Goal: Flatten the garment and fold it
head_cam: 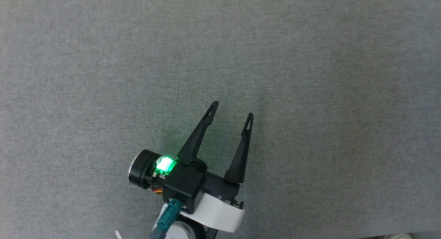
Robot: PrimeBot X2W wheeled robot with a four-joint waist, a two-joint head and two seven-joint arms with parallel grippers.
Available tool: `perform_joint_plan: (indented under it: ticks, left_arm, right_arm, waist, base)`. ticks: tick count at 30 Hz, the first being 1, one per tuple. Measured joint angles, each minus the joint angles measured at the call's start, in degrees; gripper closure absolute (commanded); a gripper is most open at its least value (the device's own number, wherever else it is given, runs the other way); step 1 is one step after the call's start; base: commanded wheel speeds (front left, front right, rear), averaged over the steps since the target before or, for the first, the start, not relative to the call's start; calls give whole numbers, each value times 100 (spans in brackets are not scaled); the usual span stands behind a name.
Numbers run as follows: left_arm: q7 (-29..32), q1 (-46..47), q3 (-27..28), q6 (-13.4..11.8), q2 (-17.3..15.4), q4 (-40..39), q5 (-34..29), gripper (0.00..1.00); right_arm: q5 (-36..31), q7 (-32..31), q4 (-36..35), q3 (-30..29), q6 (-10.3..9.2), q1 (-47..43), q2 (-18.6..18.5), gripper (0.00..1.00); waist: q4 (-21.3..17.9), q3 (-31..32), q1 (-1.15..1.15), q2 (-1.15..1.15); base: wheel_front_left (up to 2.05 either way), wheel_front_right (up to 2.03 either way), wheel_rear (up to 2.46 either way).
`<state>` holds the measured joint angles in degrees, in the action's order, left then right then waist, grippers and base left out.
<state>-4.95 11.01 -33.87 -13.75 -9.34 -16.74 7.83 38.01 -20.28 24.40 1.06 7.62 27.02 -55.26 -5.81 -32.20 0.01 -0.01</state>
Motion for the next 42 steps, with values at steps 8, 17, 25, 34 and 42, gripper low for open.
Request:
perform_joint_plan:
  ticks: [8,17,25,34,42]
  left_arm:
    - [48,114,-59,-8,14,0,-75,0]
    - [8,155,-62,-44,24,63,-44,0]
    - [-338,92,52,-42,34,187,267,0]
    - [-733,-360,402,-58,13,422,716,0]
    - [-920,-680,789,-151,1,530,983,0]
  right_arm:
    - [222,445,823,382,0,352,-141,91]
    - [337,771,1403,939,-1,749,-152,0]
    - [555,1012,1768,1190,-1,800,-164,0]
    - [1042,2067,1901,779,-1,379,546,0]
    - [1036,2882,1082,536,-2,-846,1543,0]
  waist:
    - [140,-251,-1,0]
    - [150,-126,-1,0]
    - [133,283,-2,1]
    - [133,969,-2,1]
    - [164,1662,-3,1]
  base:
    - [0,0,0]
    - [0,0,0]
    - [0,0,0]
    - [0,0,0]
    - [0,0,0]
